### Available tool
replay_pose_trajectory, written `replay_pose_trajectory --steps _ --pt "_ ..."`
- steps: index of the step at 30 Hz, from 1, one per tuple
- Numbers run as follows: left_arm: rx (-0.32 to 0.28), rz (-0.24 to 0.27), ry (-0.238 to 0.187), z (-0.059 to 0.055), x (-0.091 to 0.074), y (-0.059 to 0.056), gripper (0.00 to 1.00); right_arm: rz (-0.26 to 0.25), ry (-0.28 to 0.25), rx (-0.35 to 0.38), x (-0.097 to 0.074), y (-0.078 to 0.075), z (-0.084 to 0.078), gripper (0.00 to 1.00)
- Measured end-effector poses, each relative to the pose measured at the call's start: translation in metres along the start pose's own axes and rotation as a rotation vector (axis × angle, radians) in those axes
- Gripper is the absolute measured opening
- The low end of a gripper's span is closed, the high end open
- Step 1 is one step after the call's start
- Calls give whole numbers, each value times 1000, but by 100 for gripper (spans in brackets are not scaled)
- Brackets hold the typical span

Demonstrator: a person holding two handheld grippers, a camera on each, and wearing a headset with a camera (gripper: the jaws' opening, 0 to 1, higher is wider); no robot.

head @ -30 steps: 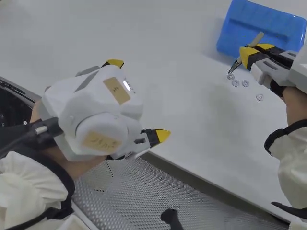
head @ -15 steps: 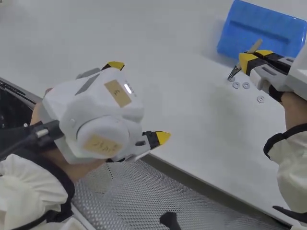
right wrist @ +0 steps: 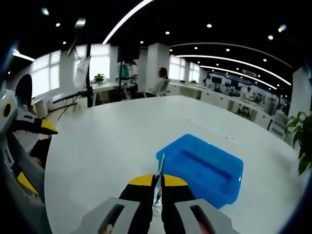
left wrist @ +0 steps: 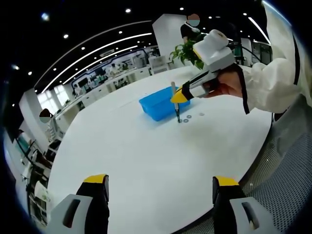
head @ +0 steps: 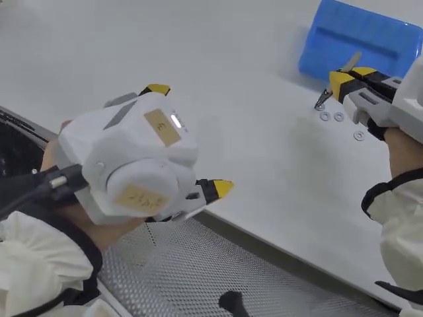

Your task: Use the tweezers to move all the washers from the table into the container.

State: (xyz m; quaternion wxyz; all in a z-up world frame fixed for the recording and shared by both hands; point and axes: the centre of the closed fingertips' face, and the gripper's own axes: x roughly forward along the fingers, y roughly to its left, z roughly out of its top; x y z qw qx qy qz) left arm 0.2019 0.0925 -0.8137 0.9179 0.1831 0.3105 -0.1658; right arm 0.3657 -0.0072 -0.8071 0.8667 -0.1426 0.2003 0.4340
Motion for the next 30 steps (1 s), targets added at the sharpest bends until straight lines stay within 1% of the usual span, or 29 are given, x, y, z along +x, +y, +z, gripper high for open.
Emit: replay_pose_trajectory --steps 9,14,17,25,27,30 --pt "2 3 2 0 0 0 89 4 -4 18 -2 1 0 0" --pt "1 5 3 -1 0 1 89 15 24 43 -2 0 1 0" --pt "2 3 2 0 0 0 89 20 32 55 -2 0 1 0" --pt "2 1 0 0 0 0 89 17 44 57 -5 -3 -1 0" --pt "4 2 0 0 0 1 89 17 44 75 -7 -3 0 0" --pt "3 4 0 0 0 1 89 12 40 79 -10 -4 2 0"
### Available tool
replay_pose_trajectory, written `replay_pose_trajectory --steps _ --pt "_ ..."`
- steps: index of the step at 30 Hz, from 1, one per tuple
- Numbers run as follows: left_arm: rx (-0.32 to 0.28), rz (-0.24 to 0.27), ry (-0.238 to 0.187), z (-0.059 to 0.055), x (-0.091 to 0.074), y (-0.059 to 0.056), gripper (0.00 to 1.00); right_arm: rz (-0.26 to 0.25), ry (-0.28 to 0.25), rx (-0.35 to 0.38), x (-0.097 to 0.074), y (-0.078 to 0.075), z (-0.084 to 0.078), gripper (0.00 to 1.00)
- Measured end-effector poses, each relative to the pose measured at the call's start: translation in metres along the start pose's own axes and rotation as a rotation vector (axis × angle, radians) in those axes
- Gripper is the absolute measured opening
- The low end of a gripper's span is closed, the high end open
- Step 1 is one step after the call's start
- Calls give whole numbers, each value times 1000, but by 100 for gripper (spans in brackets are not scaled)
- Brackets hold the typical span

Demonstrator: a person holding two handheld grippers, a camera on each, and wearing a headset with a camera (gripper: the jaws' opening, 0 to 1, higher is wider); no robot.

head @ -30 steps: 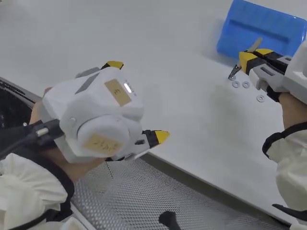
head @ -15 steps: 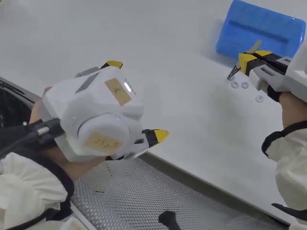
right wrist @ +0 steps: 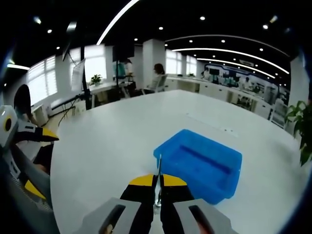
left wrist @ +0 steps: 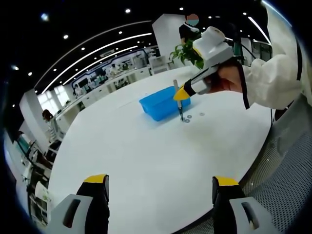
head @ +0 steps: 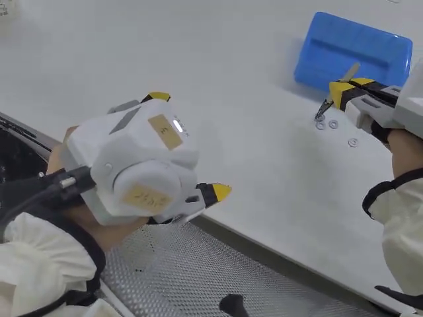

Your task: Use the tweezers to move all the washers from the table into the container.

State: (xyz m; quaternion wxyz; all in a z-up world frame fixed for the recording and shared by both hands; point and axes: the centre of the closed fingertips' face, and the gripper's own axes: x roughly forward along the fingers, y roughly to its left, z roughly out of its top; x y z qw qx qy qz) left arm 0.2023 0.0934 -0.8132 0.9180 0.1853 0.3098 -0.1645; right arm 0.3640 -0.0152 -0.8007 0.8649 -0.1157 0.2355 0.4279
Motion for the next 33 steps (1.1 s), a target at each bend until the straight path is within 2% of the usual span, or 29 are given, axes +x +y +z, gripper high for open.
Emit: replay_pose_trajectory --steps 6,14,17,25,33 --pt "-1 1 13 -2 1 0 90 0 -13 1 -5 3 7 0" --pt "2 6 6 -2 0 1 90 4 -29 -14 -12 6 17 0" --pt "-8 14 -17 2 -1 3 91 6 -31 -19 -14 5 20 0" --pt "-16 10 -2 -1 0 2 93 -11 -56 -27 -19 -1 34 0" --pt "-30 17 -14 0 -1 3 94 -16 -66 -20 -17 -5 42 0"
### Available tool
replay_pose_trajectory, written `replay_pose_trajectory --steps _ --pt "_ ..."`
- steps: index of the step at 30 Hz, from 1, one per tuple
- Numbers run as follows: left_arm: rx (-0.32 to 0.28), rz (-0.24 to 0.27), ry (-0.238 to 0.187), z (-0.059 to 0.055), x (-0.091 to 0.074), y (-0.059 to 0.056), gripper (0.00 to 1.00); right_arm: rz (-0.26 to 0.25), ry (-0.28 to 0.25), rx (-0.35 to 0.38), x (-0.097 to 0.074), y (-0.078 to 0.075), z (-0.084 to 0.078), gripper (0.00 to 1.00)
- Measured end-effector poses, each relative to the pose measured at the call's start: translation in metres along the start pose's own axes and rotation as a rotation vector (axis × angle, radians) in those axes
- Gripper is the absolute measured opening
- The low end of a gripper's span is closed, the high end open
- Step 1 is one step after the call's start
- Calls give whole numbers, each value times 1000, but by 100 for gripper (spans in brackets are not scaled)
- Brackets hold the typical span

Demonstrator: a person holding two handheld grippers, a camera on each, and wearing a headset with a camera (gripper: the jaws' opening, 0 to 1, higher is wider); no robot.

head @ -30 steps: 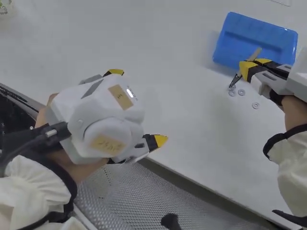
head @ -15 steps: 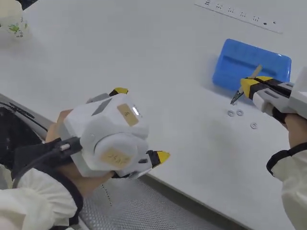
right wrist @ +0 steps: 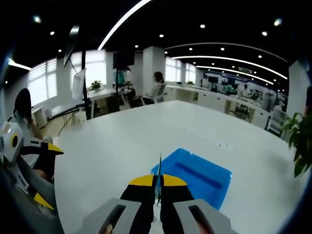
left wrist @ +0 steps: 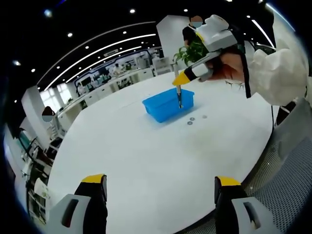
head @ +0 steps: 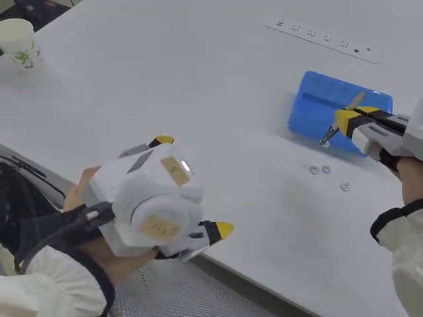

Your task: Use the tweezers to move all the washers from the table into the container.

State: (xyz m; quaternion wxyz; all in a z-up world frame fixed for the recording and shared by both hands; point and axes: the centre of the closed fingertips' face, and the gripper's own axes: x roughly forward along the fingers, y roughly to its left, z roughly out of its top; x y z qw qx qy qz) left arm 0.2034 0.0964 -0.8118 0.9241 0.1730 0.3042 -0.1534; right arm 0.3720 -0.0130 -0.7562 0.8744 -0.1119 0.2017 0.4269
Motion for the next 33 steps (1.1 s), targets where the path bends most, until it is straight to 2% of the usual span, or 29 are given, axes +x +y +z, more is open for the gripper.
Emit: replay_pose_trajectory --steps 2,10,20,33 --pt "3 12 -20 3 -1 2 96 -4 -6 -5 1 -1 3 0" --pt "-8 25 -37 6 -3 5 99 -15 -28 -17 6 -9 15 0" --pt "-14 26 -34 5 -3 6 99 -24 -55 -33 17 -17 27 0" --pt "-13 37 -30 4 -3 8 98 -48 -45 -82 40 -33 24 0"
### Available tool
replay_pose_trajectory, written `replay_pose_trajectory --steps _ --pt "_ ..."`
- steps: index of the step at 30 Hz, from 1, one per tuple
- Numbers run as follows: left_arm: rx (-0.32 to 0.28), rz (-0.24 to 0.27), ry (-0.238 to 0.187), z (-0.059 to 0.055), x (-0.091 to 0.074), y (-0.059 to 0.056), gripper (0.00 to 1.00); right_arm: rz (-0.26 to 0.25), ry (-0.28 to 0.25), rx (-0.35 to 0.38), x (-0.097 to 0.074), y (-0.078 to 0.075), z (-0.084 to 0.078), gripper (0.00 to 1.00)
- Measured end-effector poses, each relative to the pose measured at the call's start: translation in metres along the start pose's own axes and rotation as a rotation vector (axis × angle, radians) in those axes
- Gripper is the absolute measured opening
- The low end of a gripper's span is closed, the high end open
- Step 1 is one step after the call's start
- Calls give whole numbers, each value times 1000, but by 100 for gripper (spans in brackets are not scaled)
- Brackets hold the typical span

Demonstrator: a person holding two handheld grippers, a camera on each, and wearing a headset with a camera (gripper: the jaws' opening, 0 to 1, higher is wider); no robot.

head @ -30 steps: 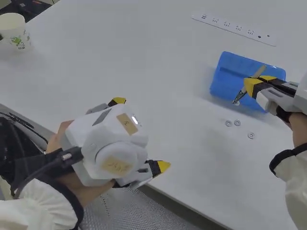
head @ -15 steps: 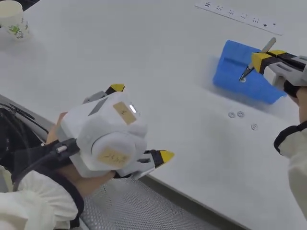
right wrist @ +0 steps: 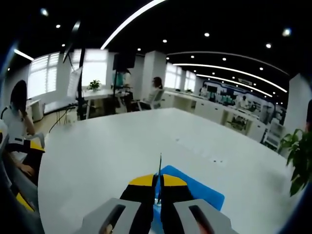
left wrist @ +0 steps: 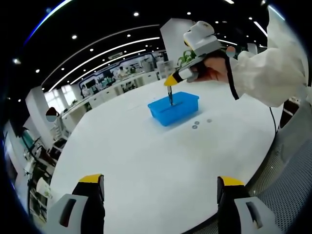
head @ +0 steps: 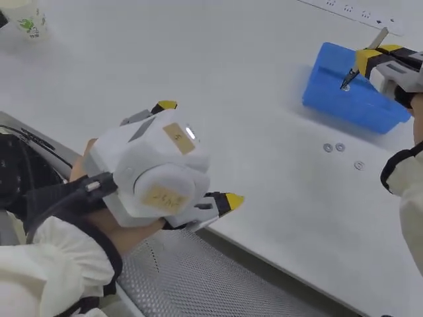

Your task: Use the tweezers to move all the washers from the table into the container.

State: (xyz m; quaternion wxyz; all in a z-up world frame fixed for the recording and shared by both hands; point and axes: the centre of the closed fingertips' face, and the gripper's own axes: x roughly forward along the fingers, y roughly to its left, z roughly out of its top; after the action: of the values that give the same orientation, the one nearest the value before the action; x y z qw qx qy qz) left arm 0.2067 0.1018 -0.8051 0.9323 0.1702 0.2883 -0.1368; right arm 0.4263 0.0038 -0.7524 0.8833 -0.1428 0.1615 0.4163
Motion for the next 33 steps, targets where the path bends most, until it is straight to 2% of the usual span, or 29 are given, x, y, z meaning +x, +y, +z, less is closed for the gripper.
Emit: replay_pose_trajectory --steps 3,15,23,26,28,29,33 --pt "0 1 3 0 0 0 98 0 4 4 2 0 -1 0" --pt "-3 -7 8 0 1 -1 98 -2 34 18 22 -3 -22 0" --pt "-3 -19 14 -1 1 -3 97 -4 73 16 33 -6 -41 0" --pt "-14 -31 -10 4 1 -6 99 -4 79 24 32 -6 -42 0" --pt "-20 -31 -9 4 1 -5 99 -7 83 24 33 -6 -46 0" --pt "-21 -32 -10 4 1 -5 99 -12 63 15 34 -6 -43 0" --pt "-2 -34 4 1 2 -7 98 -21 72 38 34 -8 -43 0"
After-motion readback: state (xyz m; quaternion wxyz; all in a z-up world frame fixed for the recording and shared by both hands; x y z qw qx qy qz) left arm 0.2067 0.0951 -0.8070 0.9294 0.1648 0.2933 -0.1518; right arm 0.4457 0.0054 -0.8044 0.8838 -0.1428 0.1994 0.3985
